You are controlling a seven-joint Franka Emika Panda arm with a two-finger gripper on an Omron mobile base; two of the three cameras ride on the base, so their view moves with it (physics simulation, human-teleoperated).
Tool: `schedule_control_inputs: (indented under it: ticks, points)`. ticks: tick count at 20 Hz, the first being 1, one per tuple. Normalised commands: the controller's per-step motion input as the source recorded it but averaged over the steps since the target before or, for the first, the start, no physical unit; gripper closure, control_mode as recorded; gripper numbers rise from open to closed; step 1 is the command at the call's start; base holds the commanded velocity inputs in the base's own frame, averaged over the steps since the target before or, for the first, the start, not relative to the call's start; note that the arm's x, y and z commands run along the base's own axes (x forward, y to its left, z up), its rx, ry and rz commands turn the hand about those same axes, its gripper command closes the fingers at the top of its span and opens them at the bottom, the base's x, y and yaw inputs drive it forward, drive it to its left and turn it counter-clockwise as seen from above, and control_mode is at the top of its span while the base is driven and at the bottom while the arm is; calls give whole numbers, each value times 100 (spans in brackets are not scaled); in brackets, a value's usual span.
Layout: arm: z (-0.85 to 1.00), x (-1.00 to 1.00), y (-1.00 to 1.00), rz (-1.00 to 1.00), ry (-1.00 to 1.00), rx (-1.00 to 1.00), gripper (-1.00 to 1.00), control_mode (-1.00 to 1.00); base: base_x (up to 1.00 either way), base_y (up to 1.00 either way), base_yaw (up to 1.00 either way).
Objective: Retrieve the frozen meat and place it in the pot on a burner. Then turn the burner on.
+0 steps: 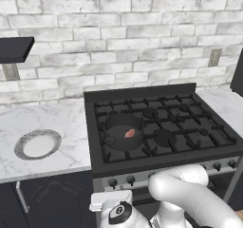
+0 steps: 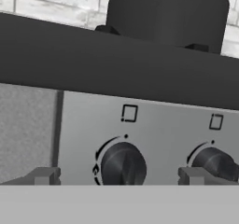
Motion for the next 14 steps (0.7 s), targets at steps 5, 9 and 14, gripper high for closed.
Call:
schedule_control_inputs:
  ticks: [5, 9, 14]
  points:
    - [0, 2, -8, 5, 0, 3, -100, -100, 0, 0, 0]
    - [0, 7, -15, 1, 0, 4, -100, -100, 0, 0, 0]
    - [0, 3, 0, 1, 0, 0, -100, -100, 0, 0, 0]
